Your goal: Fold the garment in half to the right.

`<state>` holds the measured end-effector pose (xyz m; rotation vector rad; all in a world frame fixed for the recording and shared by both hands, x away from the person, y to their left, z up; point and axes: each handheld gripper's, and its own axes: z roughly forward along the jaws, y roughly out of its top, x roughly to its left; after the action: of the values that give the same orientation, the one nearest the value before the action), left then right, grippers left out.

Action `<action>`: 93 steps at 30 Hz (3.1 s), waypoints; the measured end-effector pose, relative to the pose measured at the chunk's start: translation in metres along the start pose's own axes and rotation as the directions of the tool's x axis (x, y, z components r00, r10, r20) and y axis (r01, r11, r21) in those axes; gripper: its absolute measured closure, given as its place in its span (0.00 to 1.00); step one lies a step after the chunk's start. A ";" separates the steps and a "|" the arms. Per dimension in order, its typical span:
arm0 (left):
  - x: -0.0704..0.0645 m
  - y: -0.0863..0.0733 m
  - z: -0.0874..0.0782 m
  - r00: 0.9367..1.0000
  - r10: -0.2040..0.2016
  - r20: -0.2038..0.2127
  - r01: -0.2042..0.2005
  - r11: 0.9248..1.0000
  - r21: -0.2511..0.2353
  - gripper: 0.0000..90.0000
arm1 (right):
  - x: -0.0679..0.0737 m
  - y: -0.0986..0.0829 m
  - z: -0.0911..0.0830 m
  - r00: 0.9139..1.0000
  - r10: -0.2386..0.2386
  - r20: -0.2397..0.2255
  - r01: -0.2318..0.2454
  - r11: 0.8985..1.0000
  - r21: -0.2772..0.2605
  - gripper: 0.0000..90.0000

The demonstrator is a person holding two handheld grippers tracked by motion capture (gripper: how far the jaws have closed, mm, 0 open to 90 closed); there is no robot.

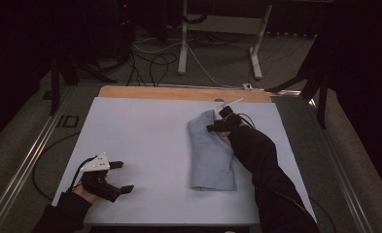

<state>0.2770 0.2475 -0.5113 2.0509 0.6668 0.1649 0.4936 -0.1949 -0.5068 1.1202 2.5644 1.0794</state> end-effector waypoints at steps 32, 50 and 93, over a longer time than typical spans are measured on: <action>0.001 -0.003 -0.001 1.000 0.002 -0.028 -0.003 1.000 -0.018 0.01 | -0.014 -0.010 0.002 0.992 0.018 0.123 -0.025 0.998 0.055 0.96; -0.001 -0.002 -0.005 0.999 0.013 -0.035 -0.015 0.999 -0.050 0.01 | -0.003 0.000 -0.022 0.996 0.030 0.087 -0.029 0.999 -0.019 0.38; -0.002 0.000 -0.009 0.998 0.026 -0.049 -0.028 0.998 -0.057 0.01 | 0.112 -0.116 -0.112 0.990 -0.100 -0.095 0.088 0.988 -0.124 0.25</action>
<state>0.2720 0.2537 -0.5063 2.0068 0.6568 0.2467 0.3020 -0.2346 -0.4855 0.9291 2.5594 1.2781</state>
